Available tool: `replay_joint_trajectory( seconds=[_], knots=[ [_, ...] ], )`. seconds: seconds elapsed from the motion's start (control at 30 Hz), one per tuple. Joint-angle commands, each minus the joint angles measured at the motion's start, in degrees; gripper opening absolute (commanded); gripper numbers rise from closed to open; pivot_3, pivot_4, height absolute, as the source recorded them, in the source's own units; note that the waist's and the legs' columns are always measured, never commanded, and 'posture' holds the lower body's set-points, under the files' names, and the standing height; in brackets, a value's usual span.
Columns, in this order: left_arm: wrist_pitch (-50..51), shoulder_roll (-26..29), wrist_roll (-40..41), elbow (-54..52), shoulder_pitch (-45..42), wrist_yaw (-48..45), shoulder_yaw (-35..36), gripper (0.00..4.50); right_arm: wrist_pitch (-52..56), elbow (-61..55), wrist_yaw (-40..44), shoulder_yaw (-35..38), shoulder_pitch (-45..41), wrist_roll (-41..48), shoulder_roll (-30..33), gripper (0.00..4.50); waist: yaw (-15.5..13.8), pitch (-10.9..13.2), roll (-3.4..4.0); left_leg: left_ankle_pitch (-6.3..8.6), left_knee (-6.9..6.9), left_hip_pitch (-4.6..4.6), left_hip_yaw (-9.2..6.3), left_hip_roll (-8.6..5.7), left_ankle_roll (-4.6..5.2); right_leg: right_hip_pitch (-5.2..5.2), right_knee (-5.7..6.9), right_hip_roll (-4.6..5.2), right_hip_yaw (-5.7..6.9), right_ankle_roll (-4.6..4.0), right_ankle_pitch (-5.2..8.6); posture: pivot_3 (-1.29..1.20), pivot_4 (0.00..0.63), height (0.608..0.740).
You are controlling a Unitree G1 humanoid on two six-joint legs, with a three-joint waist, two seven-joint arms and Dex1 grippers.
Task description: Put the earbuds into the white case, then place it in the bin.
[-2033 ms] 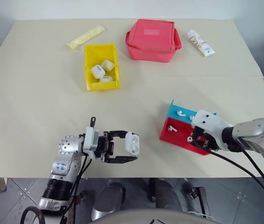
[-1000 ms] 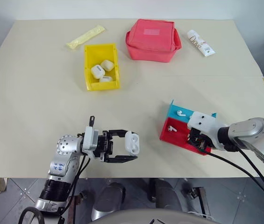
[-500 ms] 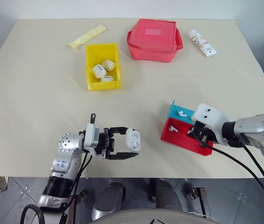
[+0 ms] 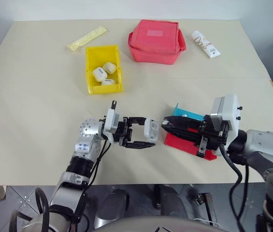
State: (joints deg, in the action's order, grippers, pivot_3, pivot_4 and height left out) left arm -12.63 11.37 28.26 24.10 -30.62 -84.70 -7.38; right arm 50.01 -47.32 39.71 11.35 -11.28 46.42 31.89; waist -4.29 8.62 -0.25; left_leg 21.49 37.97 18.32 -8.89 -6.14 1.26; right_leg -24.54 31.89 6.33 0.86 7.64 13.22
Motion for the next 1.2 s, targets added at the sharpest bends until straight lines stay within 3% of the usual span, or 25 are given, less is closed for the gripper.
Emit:
replay_joint_trajectory(
  seconds=[0.03, 0.77, 1.2],
  knots=[
    [-2.09, -0.97, 0.58, 1.64, -2.34, -2.82, 0.99, 2.85, -4.60, 1.02, -1.50, -2.21, -0.75, -0.57, -2.07, 0.43, 0.04, 0.00, 0.00, 0.00, 0.00, -0.01, 0.00, 0.00, 0.00, 0.00, 0.03, 0.00, 0.00, 0.00, 0.00, 0.00, 0.150, 0.740],
    [-2.54, -2.97, 3.86, 0.32, -5.76, -6.05, 1.13, 2.85, -23.74, 15.33, 1.28, -14.21, 0.65, -11.21, -7.74, 0.43, 1.36, 0.00, 0.01, -0.02, -0.01, -0.01, -0.03, -0.02, 0.02, 0.00, 0.13, -0.02, 0.00, 0.00, 0.00, 0.00, 0.150, 0.740],
    [-5.16, -4.93, 4.06, 3.92, -7.60, -3.86, 4.38, 2.85, -26.74, 15.08, 5.26, -13.94, 6.10, -11.01, -2.20, 0.43, 1.33, 0.00, 0.00, -0.02, -0.01, -0.01, -0.03, -0.02, 0.03, 0.01, 0.10, -0.02, -0.01, 0.01, -0.01, 0.00, 0.150, 0.740]
  ],
)
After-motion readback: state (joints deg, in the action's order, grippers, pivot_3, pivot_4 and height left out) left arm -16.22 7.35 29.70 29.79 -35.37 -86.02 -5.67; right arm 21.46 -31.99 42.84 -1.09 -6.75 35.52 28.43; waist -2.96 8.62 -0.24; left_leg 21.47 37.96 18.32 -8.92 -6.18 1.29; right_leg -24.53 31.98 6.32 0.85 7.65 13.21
